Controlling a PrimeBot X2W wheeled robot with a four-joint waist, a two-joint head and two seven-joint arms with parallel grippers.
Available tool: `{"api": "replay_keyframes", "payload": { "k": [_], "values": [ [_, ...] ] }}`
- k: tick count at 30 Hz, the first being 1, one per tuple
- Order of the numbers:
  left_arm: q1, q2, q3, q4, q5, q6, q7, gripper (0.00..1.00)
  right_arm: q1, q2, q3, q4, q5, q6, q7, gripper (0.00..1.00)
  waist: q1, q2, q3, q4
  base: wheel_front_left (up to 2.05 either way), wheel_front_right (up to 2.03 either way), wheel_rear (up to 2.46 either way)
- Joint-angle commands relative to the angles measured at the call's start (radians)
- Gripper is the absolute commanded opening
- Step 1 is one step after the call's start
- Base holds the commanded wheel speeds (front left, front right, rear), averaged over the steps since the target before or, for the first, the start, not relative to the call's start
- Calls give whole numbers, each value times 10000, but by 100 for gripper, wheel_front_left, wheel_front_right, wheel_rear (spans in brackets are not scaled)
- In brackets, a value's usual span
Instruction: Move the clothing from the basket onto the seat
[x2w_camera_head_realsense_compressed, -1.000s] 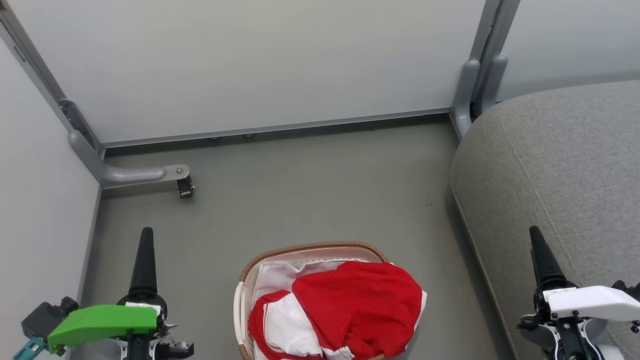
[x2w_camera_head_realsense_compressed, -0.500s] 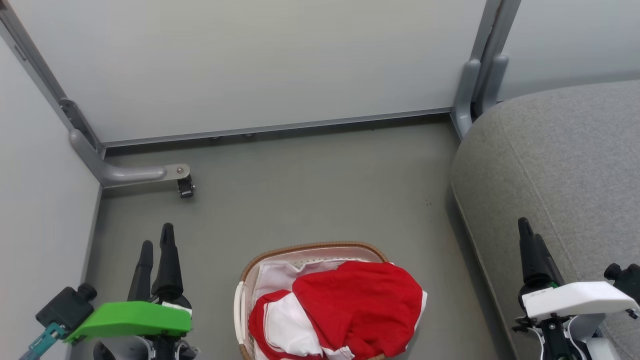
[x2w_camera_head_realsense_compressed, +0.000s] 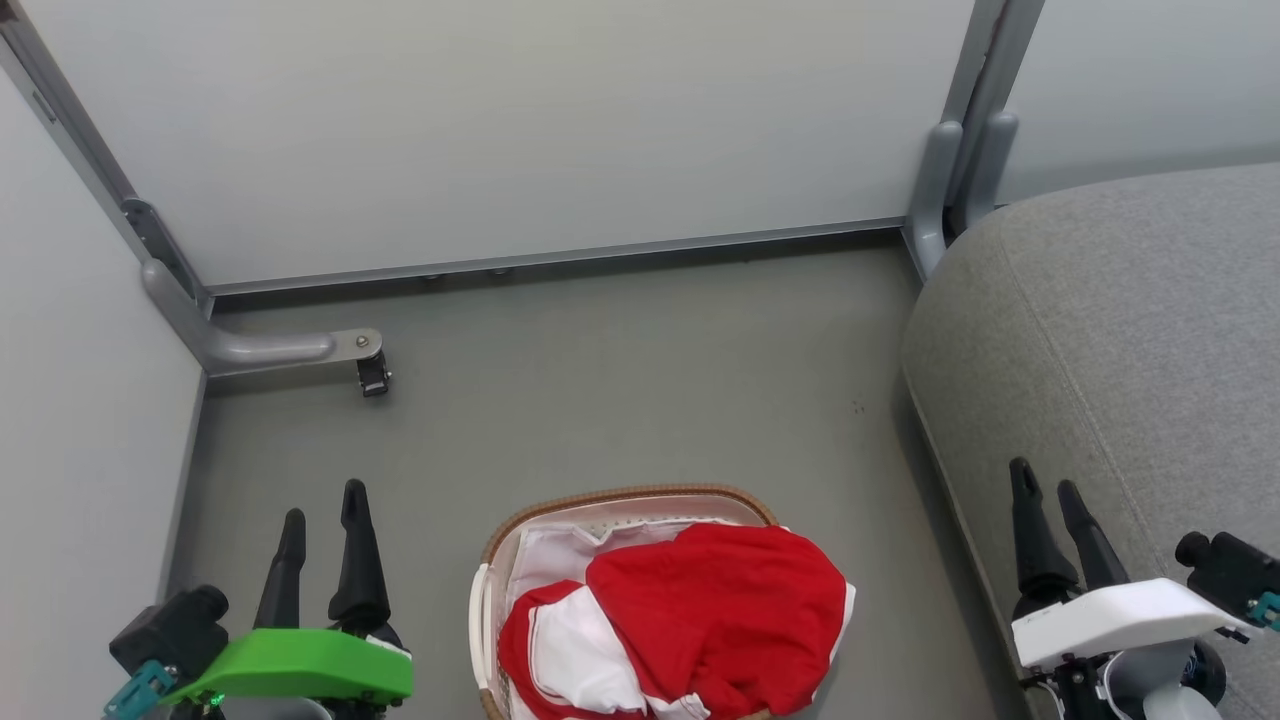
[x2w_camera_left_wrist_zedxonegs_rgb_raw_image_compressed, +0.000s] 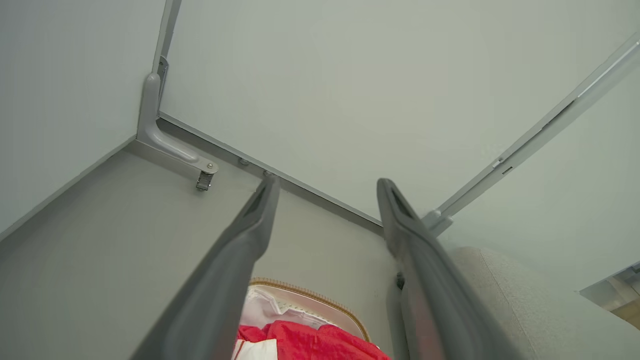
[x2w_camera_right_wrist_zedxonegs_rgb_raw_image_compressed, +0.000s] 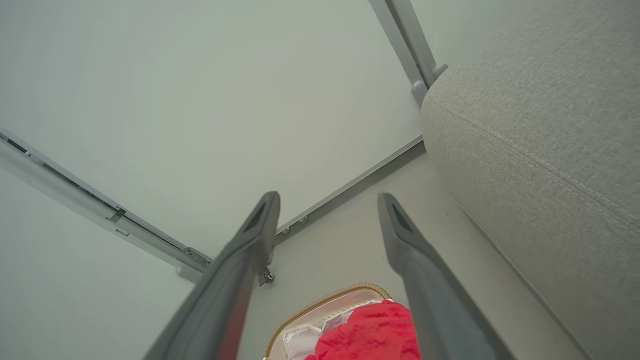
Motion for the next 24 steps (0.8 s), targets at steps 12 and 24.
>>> {"api": "replay_keyframes", "payload": {
  "k": [12, 24],
  "values": [
    [152, 78, -300, 328, 1385, 78, -402, 100, 50, -77, 118, 210, -1823, 5, -409, 100, 0, 0, 10, 60, 0, 0, 0],
    [227, 88, -585, 731, 2275, 109, -677, 100, 88, -85, 442, 449, -3364, 5, -687, 100, 0, 0, 9, 101, 0, 0, 0]
  ]
}}
